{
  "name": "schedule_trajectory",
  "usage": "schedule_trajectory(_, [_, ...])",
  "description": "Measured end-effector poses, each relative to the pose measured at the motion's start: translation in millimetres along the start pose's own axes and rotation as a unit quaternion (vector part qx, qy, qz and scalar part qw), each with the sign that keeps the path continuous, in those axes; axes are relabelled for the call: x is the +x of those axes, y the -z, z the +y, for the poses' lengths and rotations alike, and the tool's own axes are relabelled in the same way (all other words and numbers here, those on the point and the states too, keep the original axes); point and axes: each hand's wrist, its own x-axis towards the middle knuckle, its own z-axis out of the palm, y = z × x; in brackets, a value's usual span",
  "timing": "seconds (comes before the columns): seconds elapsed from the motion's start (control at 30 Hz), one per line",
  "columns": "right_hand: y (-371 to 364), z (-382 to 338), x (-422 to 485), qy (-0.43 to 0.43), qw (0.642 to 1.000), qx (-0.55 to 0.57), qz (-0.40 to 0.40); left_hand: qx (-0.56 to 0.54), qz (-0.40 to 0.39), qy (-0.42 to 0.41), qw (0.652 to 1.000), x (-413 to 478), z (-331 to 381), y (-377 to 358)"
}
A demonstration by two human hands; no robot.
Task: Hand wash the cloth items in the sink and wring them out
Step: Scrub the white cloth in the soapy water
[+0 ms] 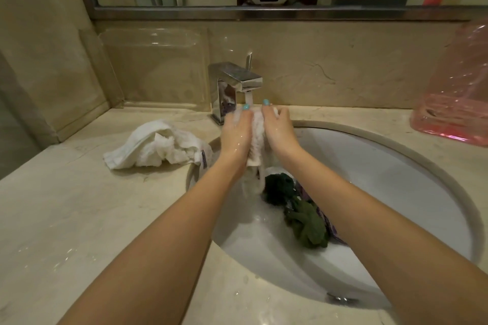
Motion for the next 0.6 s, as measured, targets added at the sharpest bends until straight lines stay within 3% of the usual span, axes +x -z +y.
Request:
schedule_trajectory(0.07, [-7.9,5.1,-10.5,-0.142,0.980,0.074,-0.119,0.038,0.007,-0.067,0.997,5.0,-9.9,0.4])
schedule_trajectory(0.13, [-26.0,8.5,-19.2,-0.160,0.972,0.084,-0.150,0.106,0.054,0.004,0.993,-4.8,-10.8,-11.4])
schedule_trajectory(0.17, [-33.6,4.2,-23.4,-0.130,0.985,0.062,-0.099,0.303,0.087,-0.057,0.947,-11.0,-17.5,-7.3])
schedule_trajectory(0.2, [-41.2,3.0,-20.9,-0.109,0.991,0.067,-0.025,0.299,0.128,-0.116,0.939,-7.0,-12.2,-7.9])
schedule_trajectory(0.23, [-43.3,0.1,-20.3,-0.096,0.993,0.067,-0.025,0.146,0.087,-0.068,0.983,-7.5,-11.6,-12.8])
schedule_trajectory(0.27, [-40.3,0.9,-14.5,-0.083,0.990,0.107,-0.038,0.100,0.066,-0.107,0.987,-1.9,-7.1,-9.2])
schedule_trajectory(0.3, [-35.6,0.2,-11.4,-0.090,0.988,0.120,-0.037,0.158,0.084,-0.162,0.970,2.9,-3.3,-4.9])
schedule_trajectory(0.43, [-21.3,8.2,-3.0,-0.047,0.996,0.064,0.051,0.209,0.066,-0.194,0.956,1.5,0.9,-3.8])
schedule_trajectory(0.53, [-12.1,5.3,-6.0,0.068,0.994,-0.064,0.051,0.199,0.074,-0.116,0.970,1.9,4.0,-5.7])
schedule_trajectory(0.6, [-4.3,2.2,-8.2,0.131,0.986,-0.102,0.027,0.135,0.048,-0.053,0.988,3.8,6.5,-2.6])
